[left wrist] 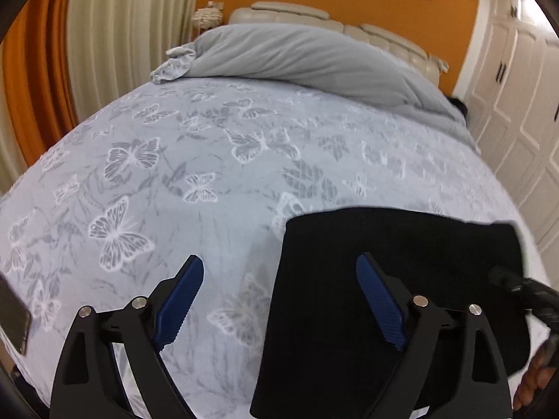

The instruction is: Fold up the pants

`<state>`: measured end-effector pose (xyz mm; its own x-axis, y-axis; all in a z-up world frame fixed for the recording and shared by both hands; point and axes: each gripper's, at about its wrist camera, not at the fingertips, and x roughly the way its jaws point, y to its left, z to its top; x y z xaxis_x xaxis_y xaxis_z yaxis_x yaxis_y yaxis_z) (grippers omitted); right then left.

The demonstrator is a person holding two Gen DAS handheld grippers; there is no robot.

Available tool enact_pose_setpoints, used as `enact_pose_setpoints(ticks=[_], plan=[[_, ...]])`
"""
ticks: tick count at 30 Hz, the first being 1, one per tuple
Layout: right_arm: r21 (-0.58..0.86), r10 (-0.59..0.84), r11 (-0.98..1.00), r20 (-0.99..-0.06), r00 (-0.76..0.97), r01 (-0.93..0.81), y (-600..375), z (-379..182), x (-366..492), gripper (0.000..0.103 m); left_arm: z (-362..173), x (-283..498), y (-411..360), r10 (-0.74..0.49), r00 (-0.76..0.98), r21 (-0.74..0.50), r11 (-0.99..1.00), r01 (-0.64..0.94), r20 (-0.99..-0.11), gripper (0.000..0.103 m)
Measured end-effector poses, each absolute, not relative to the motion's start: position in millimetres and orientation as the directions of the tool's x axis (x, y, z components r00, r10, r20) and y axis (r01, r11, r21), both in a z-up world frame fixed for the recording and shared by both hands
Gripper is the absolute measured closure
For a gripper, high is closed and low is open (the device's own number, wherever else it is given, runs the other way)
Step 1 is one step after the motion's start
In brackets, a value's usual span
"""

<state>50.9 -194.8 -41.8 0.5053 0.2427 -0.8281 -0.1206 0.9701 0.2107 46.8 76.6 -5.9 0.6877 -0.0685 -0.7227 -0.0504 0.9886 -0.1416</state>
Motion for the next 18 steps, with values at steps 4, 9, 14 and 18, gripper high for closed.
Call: enact_pose_setpoints(ticks=[4,9,14,18], plan=[[0.304,0.285,0.951,-0.81,0.512,-0.048,-223.1,-42.8,46.5,0.078,-31.4,56.3,53.6,-0.078,0.608,-0.1,0.995,-0.003,-0.79,0.016],[0.318,0.326,0.939,-0.699,0.637,-0.132,-215.4,6.2,25.9,0.076,-35.5,48.8,25.7,-0.128,0.591,-0.115,0.992,0.06,-0.796,0.016],[0.194,0.257,0.964,-0.853,0.454,-0.181,-183.0,-54.7,47.4,0.08,-47.1,38.1,0.6,-0.122,0.579,-0.058,0.99,0.127,-0.806,0.016],[0.264,0.291,0.956,-0.815,0.501,-0.126,-204.3,-49.0,47.7,0.077,-56.0,32.7,-7.2,-0.063,0.587,0.042,0.986,0.164,-0.807,0.016]])
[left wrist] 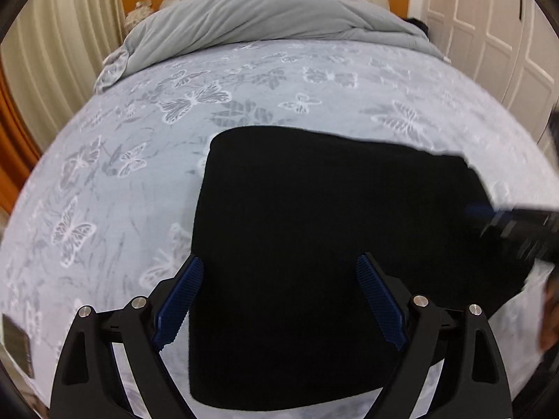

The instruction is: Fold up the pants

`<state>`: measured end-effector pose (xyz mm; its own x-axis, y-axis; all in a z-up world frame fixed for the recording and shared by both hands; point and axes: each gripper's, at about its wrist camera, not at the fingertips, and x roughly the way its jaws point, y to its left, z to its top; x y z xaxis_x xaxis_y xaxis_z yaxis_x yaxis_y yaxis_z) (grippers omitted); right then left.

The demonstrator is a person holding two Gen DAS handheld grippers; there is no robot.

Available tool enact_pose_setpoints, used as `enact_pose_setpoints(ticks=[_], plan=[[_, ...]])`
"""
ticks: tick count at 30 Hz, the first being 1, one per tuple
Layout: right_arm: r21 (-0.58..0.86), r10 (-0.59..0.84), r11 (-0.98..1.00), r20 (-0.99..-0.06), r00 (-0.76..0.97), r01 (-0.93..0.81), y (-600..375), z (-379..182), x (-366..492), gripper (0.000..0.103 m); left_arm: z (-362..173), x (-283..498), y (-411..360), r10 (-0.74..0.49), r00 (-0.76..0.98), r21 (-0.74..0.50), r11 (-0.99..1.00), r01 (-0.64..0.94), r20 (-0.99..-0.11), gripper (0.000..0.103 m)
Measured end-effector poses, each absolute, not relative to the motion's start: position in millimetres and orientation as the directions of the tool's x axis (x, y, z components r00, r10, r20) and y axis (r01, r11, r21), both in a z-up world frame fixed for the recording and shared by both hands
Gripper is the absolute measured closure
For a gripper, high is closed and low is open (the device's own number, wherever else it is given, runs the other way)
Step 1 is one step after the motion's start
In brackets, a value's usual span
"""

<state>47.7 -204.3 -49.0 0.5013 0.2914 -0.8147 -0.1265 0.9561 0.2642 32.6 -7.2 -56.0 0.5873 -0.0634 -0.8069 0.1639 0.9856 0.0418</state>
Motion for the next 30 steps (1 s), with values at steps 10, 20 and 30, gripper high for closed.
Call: enact_pose_setpoints(ticks=[10,20,30], plan=[[0.335,0.357,0.933,-0.831,0.427,-0.129,-214.4,-67.9,27.6,0.051,-44.5,39.4,-12.4,-0.098,0.583,-0.04,0.993,0.112,-0.807,0.016],[0.22,0.265,0.964,-0.787,0.557,-0.147,-225.4,-27.2,11.2,0.096,-45.5,48.1,-33.7,-0.132,0.573,-0.087,0.991,0.106,-0.809,0.012],[0.235,0.281,0.959,-0.689,0.668,-0.161,-218.6,5.6,7.0,0.093,-48.7,48.7,-39.6,-0.096,0.574,-0.04,0.993,0.11,-0.813,0.012]])
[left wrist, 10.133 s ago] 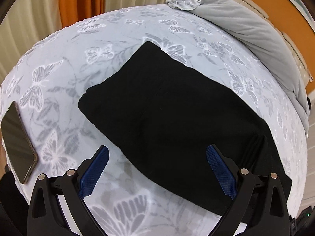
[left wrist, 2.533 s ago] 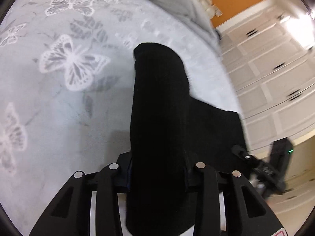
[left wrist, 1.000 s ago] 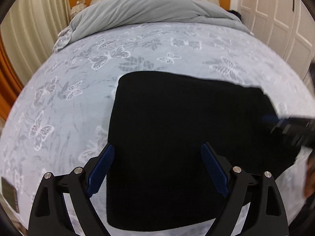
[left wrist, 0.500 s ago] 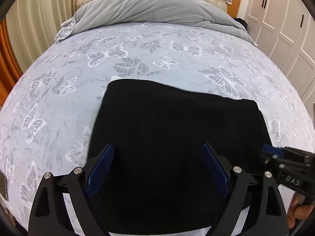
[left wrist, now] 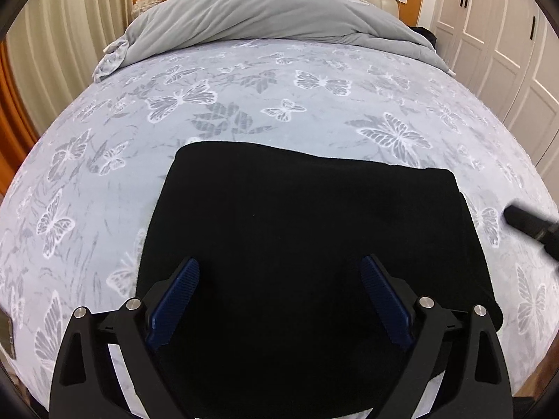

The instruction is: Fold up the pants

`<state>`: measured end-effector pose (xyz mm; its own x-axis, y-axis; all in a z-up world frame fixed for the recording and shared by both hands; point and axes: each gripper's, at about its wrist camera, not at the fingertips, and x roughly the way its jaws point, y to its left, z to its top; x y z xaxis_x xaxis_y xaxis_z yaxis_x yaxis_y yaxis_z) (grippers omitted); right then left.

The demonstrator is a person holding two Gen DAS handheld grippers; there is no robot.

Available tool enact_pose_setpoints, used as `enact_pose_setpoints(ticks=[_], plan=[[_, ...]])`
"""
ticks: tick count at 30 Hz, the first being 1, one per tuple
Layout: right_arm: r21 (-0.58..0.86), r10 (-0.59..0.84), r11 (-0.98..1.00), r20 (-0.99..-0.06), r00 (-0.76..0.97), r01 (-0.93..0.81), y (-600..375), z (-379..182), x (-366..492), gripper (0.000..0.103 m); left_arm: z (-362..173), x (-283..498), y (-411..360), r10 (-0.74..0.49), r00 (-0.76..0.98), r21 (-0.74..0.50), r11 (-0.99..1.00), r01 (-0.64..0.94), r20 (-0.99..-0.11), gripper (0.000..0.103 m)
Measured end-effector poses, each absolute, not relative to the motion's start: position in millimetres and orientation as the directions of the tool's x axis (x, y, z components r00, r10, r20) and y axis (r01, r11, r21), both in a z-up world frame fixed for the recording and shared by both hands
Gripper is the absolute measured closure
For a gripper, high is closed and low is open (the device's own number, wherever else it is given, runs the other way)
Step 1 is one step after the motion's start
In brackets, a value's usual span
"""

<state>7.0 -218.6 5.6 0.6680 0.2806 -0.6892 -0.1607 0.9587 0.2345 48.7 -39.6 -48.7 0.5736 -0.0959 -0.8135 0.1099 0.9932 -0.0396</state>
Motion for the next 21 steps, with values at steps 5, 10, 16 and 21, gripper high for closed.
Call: enact_pose_setpoints(ticks=[5,10,16,21], plan=[[0.284,0.331,0.943,-0.727,0.601,-0.176,-190.4,-3.5,47.5,0.092,-44.2,49.2,-31.9,-0.054,0.594,-0.013,0.997,0.072,-0.803,0.012],[0.211,0.254,0.967,-0.838,0.483,-0.143,-180.3,-61.4,74.3,0.095,-25.5,53.2,9.0,0.009,0.644,0.005,1.0,-0.008,-0.765,0.012],[0.347,0.331,0.935,-0.778,0.534,-0.074,-220.2,-31.6,52.0,0.063,-31.4,61.9,68.1,0.036,0.58,-0.033,0.993,-0.109,-0.814,0.012],[0.395,0.393,0.914,-0.799,0.455,-0.097,-228.4,-39.1,23.6,0.036,-24.0,54.5,93.7,0.05,0.596,-0.054,0.986,-0.156,-0.802,0.012]])
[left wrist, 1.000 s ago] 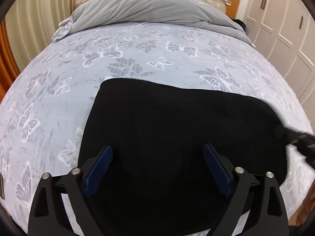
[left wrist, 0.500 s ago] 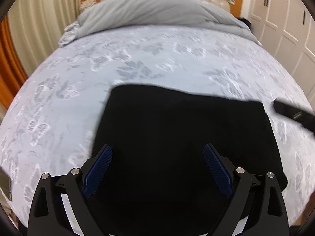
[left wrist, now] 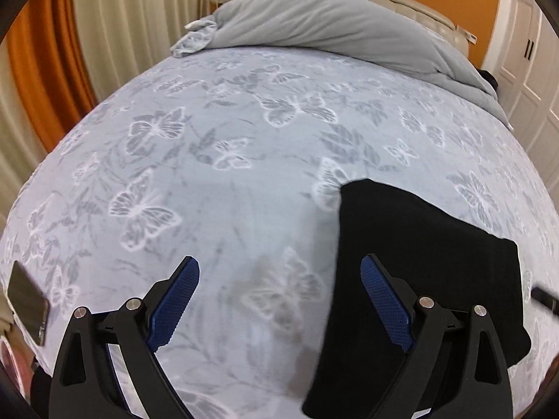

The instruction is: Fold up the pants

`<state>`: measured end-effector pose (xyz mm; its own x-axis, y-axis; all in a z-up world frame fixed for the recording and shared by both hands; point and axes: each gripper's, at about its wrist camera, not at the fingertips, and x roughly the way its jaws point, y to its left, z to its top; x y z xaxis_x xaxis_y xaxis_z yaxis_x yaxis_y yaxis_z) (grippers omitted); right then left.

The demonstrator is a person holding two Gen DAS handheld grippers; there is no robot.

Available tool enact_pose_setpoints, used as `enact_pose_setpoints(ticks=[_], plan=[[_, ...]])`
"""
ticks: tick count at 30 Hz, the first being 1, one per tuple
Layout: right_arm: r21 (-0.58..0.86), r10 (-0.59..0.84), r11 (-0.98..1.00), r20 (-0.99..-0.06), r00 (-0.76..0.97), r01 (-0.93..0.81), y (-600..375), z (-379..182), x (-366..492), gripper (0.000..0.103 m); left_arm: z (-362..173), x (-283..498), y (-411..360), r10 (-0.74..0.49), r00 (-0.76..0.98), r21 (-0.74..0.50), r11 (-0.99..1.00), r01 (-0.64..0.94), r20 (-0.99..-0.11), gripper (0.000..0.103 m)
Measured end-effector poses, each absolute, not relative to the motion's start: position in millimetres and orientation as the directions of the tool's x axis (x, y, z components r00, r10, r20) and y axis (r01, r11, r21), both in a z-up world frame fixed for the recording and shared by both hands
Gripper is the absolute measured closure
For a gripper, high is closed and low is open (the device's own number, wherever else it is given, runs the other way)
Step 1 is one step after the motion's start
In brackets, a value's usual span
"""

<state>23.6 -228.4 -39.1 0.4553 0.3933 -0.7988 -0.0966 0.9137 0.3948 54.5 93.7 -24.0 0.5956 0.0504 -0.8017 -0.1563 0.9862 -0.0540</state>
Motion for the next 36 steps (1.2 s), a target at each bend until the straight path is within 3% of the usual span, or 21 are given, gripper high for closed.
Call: enact_pose_setpoints(ticks=[6,8,9,16,18,20,21,23,27,30,32,34,35,36], plan=[[0.426,0.439,0.897,-0.82,0.368,-0.12,-205.2,-71.1,17.2,0.035,-20.1,55.1,100.9,0.026,0.595,-0.101,0.979,-0.178,-0.803,0.012],[0.423,0.441,0.896,-0.809,0.389,-0.136,-194.0,-70.2,20.2,0.063,-20.7,56.2,97.4,0.002,0.59,-0.126,0.976,-0.175,-0.808,0.012],[0.428,0.45,0.892,-0.799,0.399,-0.147,-190.3,-66.5,21.7,0.087,-21.2,56.9,94.0,-0.013,0.587,-0.138,0.976,-0.17,-0.81,0.012],[0.323,0.434,0.901,-0.661,0.612,-0.291,-188.1,29.0,-11.9,0.088,-19.7,53.1,65.0,-0.065,0.593,-0.156,0.982,-0.105,-0.803,0.012],[0.268,0.344,0.939,-0.724,0.598,-0.216,-209.5,6.7,-10.8,0.087,-23.0,52.1,55.9,-0.068,0.587,-0.136,0.988,-0.073,-0.807,0.012],[0.24,0.267,0.964,-0.86,0.435,-0.116,-229.7,-55.4,6.5,0.079,-33.1,52.5,45.4,-0.06,0.568,-0.108,0.993,-0.052,-0.821,0.012],[0.267,0.28,0.96,-0.87,0.405,-0.089,-236.2,-71.2,9.5,0.079,-39.8,53.8,39.4,-0.056,0.549,-0.093,0.995,-0.041,-0.834,0.012],[0.335,0.332,0.939,-0.831,0.446,-0.074,-248.5,-54.7,9.9,0.077,-50.0,55.6,29.0,-0.064,0.52,-0.084,0.996,-0.015,-0.852,0.011],[0.255,0.255,0.962,-0.697,0.671,-0.1,-254.1,10.2,-16.0,0.074,-50.1,54.3,14.4,-0.055,0.527,-0.064,0.998,0.001,-0.848,0.012],[0.349,0.369,0.921,-0.637,0.677,-0.173,-239.9,21.8,-10.8,0.074,-44.1,52.0,7.9,-0.028,0.57,-0.04,0.999,-0.009,-0.821,0.012],[0.33,0.395,0.917,-0.685,0.612,-0.223,-216.9,4.9,7.7,0.071,-41.2,51.5,2.5,-0.016,0.584,-0.018,1.0,0.002,-0.811,0.012],[0.234,0.284,0.959,-0.811,0.511,-0.163,-209.6,-34.9,35.5,0.066,-39.5,52.5,2.6,0.012,0.589,0.016,1.0,0.002,-0.808,0.011],[0.21,0.238,0.971,-0.857,0.457,-0.113,-214.3,-58.9,48.0,0.073,-37.6,53.5,5.8,0.028,0.594,0.03,1.0,-0.006,-0.804,0.011],[0.23,0.242,0.97,-0.846,0.475,-0.084,-220.8,-61.4,49.7,0.074,-33.5,53.6,11.8,0.05,0.606,0.043,0.999,-0.026,-0.794,0.011]])
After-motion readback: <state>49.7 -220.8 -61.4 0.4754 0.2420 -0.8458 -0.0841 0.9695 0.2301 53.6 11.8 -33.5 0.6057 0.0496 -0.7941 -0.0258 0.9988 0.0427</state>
